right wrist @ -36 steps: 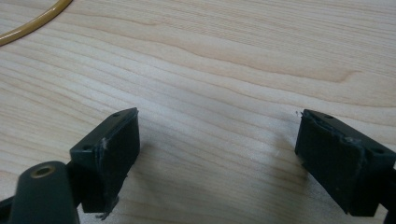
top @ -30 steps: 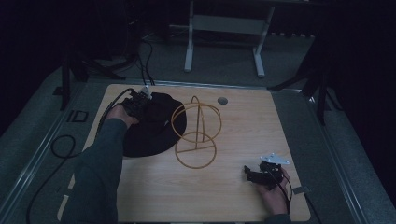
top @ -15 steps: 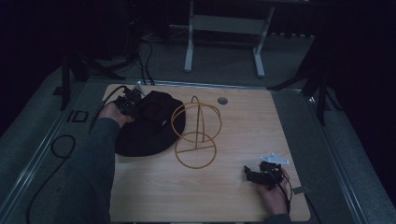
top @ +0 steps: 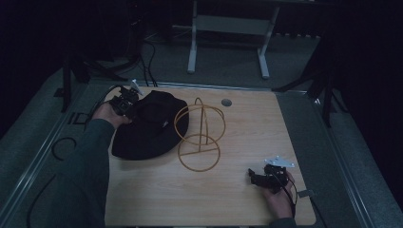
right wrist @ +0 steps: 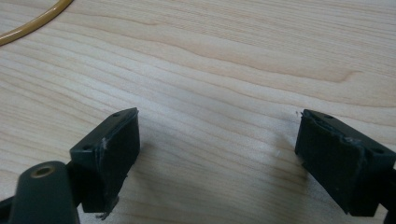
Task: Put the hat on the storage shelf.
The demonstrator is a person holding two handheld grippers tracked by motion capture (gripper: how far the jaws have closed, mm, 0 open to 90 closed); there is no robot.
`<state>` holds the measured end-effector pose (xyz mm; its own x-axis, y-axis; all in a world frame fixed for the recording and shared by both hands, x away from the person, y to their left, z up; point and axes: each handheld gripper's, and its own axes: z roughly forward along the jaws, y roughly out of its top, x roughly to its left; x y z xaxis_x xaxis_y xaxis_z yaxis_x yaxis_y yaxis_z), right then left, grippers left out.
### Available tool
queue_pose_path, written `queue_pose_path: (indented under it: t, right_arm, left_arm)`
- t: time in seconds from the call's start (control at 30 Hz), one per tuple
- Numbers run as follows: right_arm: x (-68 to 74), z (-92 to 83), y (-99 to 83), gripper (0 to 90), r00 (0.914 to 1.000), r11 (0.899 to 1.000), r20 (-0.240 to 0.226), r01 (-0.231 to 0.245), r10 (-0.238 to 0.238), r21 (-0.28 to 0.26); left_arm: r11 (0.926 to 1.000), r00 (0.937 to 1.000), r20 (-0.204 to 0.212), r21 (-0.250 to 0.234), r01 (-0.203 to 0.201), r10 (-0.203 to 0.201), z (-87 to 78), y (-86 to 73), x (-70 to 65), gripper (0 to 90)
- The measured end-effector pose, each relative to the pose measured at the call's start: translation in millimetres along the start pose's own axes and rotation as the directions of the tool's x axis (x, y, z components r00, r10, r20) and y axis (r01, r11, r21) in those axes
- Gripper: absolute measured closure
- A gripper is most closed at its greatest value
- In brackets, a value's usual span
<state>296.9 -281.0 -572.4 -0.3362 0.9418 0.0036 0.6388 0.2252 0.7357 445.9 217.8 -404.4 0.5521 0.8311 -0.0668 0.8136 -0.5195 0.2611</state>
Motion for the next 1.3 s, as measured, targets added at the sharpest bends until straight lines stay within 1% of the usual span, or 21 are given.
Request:
queue_pose_path:
  t: [0.13,0.17,0.27,0.3,0.33,0.5,0.77,1.07,1.3]
  right_arm:
    - [0.0,0.0,0.0,13.7,1.0000,1.000,0.000,0.000,0.000,0.000]
    - [0.0,0.0,0.0,13.7,1.0000,1.000,0.000,0.000,0.000,0.000]
    - [0.0,0.0,0.0,13.7,1.0000,1.000,0.000,0.000,0.000,0.000]
    - [0.0,0.0,0.0,13.7,1.0000,1.000,0.000,0.000,0.000,0.000]
    - [0.0,0.0,0.0,13.7,1.0000,1.000,0.000,0.000,0.000,0.000]
    - [0.1,0.1,0.0,13.7,1.0000,1.000,0.000,-0.001,0.001,-0.001]
    - [0.1,0.0,0.0,13.7,1.0000,1.000,0.000,-0.001,0.001,-0.001]
    - [0.1,0.0,0.0,13.7,1.0000,1.000,0.000,-0.001,0.001,-0.001]
    - [0.1,0.0,0.0,13.7,1.0000,1.000,0.000,-0.001,0.001,-0.001]
  left_arm:
    - [0.9997,0.9996,-0.019,0.009,-0.021,0.022,-8.2,-0.3,-2.8,88.3]
    - [0.9997,0.9996,-0.019,0.009,-0.021,0.022,-8.2,-0.3,-2.8,88.3]
    - [0.9995,0.9993,-0.019,-0.004,-0.031,0.031,-19.1,-2.7,-3.1,88.2]
    - [0.9995,0.9993,-0.019,-0.004,-0.031,0.031,-19.1,-2.7,-3.1,88.2]
    - [0.9994,0.9992,-0.023,-0.013,-0.032,0.032,-24.4,-4.3,-2.6,88.2]
    - [0.9987,0.9993,-0.022,-0.039,-0.033,0.032,-33.9,-8.2,-1.2,88.2]
    - [0.9963,0.9988,-0.004,-0.070,-0.050,0.050,-46.8,-14.8,0.2,88.2]
    - [0.9929,0.9983,0.010,-0.106,-0.055,0.057,-58.3,-23.9,3.1,88.2]
    - [0.9886,0.9975,0.022,-0.136,-0.064,0.068,-68.5,-32.5,6.3,88.2]
